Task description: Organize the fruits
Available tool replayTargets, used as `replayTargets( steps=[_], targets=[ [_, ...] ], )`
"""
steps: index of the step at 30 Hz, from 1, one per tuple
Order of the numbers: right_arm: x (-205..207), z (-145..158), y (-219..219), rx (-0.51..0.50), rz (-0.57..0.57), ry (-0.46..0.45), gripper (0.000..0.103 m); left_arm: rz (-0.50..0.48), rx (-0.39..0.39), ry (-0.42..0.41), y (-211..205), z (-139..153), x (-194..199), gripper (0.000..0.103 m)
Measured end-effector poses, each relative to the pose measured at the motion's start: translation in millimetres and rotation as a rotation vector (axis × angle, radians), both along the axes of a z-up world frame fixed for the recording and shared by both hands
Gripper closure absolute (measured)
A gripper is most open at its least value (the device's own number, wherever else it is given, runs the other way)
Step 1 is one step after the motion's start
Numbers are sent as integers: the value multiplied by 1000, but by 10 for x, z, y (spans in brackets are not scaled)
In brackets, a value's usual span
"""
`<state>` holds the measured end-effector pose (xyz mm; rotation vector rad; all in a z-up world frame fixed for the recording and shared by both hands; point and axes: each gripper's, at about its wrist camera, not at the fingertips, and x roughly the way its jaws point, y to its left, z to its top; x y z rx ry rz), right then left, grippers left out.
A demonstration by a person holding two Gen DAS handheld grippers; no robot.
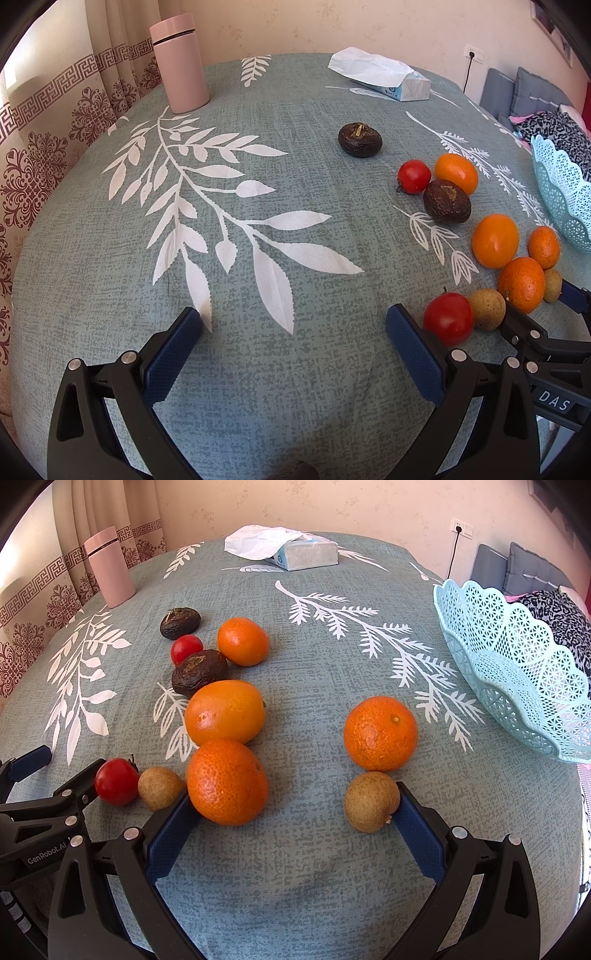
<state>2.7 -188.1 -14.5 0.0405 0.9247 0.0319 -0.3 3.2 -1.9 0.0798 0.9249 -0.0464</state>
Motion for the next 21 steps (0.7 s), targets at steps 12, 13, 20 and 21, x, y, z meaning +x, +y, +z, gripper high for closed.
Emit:
replayTargets(
  steps=[12,13,20,21],
  targets=[
    [-11,0,-4,2,-9,0,2,0,0,0,-24,15,5,5],
    [-9,1,-6,4,-9,0,2,0,-1,1,-24,15,6,5],
    [-4,3,-35,10,32,14,2,1,-1,1,-30,15,5,5],
    [3,3,-36,9,40,19,2,1,-1,1,-29,15,6,5]
  ],
)
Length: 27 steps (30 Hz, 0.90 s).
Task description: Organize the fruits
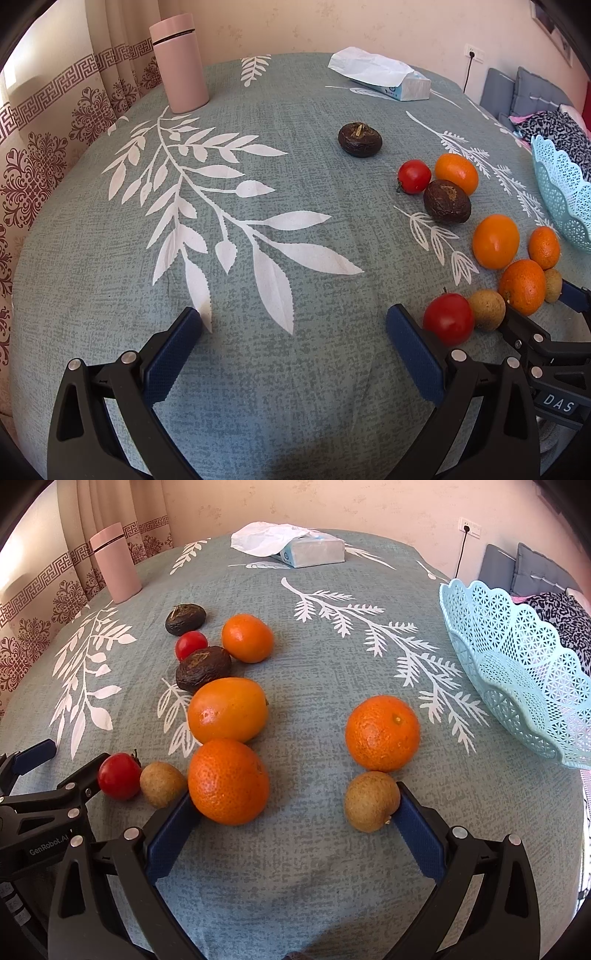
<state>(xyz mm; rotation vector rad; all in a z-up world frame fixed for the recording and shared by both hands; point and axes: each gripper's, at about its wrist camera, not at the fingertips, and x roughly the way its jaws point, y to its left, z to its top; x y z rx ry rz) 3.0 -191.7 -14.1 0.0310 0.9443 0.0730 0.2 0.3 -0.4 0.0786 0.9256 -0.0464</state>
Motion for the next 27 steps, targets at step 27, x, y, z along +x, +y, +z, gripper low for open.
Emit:
replayTargets(
  steps=[27],
  targets=[
    [-158,137,-158,235,115,-91,2,0,0,0,1,0,0,5]
  ],
)
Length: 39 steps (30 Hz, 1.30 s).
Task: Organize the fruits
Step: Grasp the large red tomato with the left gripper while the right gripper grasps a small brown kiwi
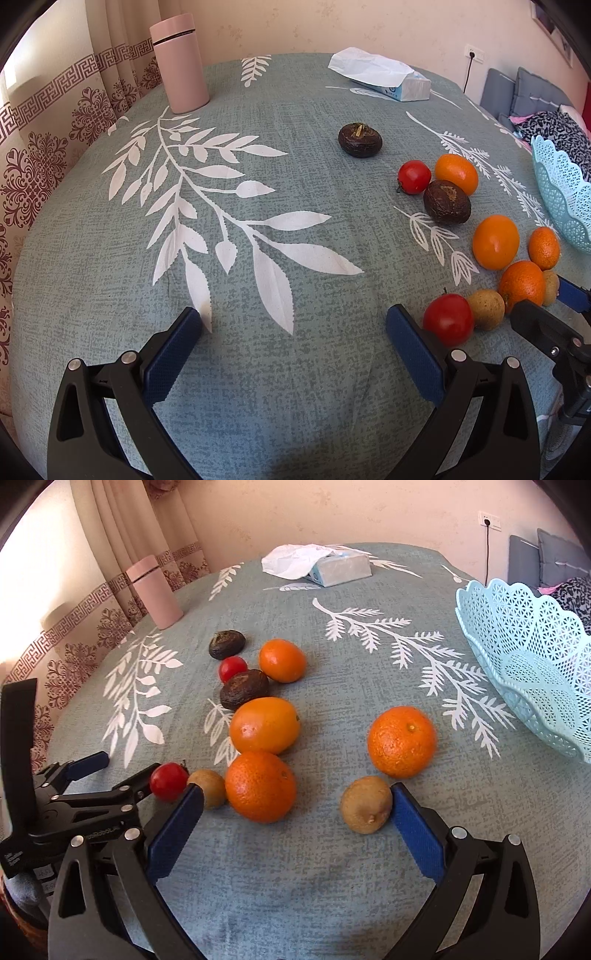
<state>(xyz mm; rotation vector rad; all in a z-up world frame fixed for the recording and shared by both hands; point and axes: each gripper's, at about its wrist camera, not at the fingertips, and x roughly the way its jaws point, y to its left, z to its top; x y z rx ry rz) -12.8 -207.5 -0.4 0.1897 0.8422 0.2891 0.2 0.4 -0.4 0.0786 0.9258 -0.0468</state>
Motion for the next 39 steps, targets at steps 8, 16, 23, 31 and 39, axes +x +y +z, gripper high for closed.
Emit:
replayTargets(
  steps=[8,16,23,31,39],
  targets=[
    [-210,242,-204,86,-9,-115,2,-3,-21,-4,13,18,-11,5],
    [-269,199,-456,72,-65,-64,7,-65,-92,-103,53,222,-190,5],
    [-232,80,-471,71,-55,-10,28,-174,-54,-137,-197,300,-308,7],
    [-215,54,-434,53,-49,-1,28,-278,-98,-41,-395,148,-194,45],
    [-151,25,-417,43,-52,35,46,-289,-197,-26,-335,121,-191,74]
  ],
)
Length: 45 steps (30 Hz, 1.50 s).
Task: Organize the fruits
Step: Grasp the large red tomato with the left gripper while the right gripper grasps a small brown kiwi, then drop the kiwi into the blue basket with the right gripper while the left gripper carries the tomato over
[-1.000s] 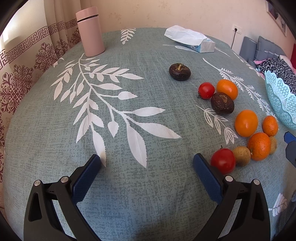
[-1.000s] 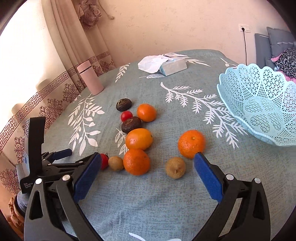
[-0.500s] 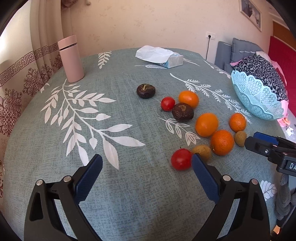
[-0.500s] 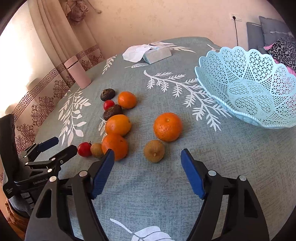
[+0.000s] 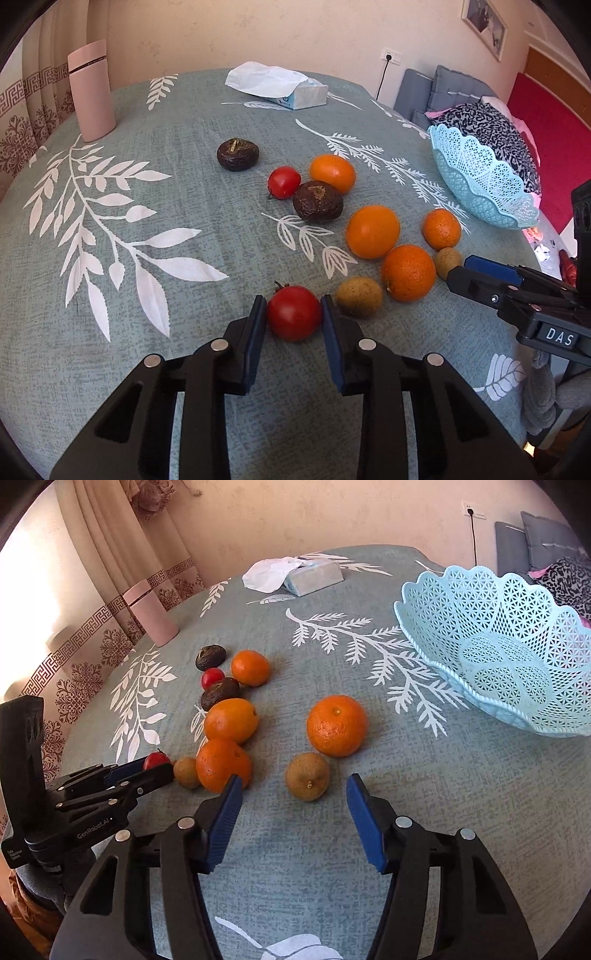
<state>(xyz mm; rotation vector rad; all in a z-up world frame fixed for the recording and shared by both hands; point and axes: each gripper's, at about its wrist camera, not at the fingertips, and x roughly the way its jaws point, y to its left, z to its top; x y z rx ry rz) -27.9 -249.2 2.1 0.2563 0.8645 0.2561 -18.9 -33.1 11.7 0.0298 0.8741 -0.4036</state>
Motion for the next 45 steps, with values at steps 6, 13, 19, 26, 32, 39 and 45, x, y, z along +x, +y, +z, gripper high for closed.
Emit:
replayTargets(
  steps=[6,13,19,26,32,39,45],
  targets=[
    [126,-69,5,-19,-25,39,61,64,-56,-24,169,56,-13,74],
    [144,-69,84,-71,-15,23,76,78,-93,-11,242,48,20,74],
    [91,37,16,-33,-27,-8,76,85,-104,-22,255,64,13,74],
    [-35,436,-201,-21,-96,-128,76,101,-130,-23,310,76,11,74],
    [-13,526,-685,-41,-286,-155,76,94,-114,-57,271,149,-24,74],
    [22,440,-1157,-57,-444,-131,76,61,-98,-91,102,294,-86,74],
    [4,418,-1268,-49,-491,-121,59,4,-99,-126,-150,502,-81,74]
  ],
)
